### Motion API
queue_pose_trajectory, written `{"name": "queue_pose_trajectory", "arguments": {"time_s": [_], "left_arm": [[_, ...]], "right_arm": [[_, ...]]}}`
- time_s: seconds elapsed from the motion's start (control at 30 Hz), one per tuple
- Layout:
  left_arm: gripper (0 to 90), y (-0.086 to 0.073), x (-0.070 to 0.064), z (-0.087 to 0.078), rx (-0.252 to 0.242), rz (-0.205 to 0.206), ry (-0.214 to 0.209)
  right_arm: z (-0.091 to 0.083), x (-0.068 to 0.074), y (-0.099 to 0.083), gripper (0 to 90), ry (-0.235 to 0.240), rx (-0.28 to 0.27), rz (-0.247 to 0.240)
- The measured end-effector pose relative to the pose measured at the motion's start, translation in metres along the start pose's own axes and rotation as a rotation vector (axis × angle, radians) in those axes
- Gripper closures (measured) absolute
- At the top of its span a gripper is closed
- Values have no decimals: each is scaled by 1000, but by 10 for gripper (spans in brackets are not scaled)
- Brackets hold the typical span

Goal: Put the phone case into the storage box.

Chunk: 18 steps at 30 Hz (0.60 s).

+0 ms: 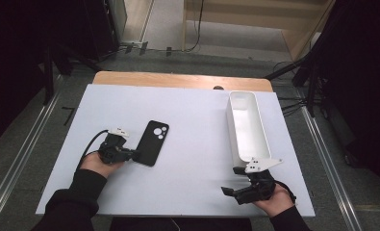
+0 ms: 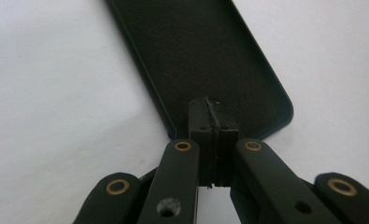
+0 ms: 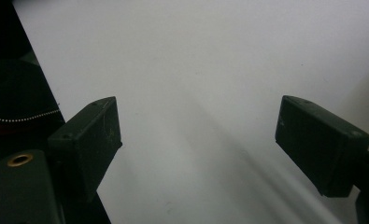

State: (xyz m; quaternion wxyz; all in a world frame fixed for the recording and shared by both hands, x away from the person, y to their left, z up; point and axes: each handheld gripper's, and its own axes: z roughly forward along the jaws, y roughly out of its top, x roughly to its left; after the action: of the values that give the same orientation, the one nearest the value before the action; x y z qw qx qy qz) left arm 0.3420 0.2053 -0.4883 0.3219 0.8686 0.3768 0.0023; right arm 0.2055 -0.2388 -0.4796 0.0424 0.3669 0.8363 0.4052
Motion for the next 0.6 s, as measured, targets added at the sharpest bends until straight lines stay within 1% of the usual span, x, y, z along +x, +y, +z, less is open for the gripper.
{"name": "queue_pose_trajectory", "arguments": {"time_s": [0.1, 0.13, 0.17, 0.2, 0.23, 0.3, 0.47, 0.57, 0.6], "left_arm": [[900, 0, 6, -3, -13, -18, 25], [900, -1, 9, -4, -10, -22, 32], [900, -1, 11, -5, -17, -34, 37], [900, -1, 17, -7, -25, -46, 44], [900, -1, 17, -7, -25, -46, 44], [900, -2, 21, -8, -34, -57, 54], [900, -3, 28, -9, -46, -92, 39], [896, -3, 28, -10, -55, -95, 17], [872, -3, 27, -12, -64, -97, 6]], "right_arm": [[0, 0, 0, 128, 1, 5, 1], [0, 0, 0, 128, 1, 5, 1], [0, 0, 0, 128, 2, 5, 2], [0, 0, 0, 128, 3, 4, 0], [0, 0, 0, 128, 3, 4, 0], [1, 0, 0, 128, 5, 5, 2], [1, 0, 0, 128, 5, 4, 3], [1, 0, 0, 128, 8, 4, 2], [1, 0, 0, 128, 13, 3, 3]]}}
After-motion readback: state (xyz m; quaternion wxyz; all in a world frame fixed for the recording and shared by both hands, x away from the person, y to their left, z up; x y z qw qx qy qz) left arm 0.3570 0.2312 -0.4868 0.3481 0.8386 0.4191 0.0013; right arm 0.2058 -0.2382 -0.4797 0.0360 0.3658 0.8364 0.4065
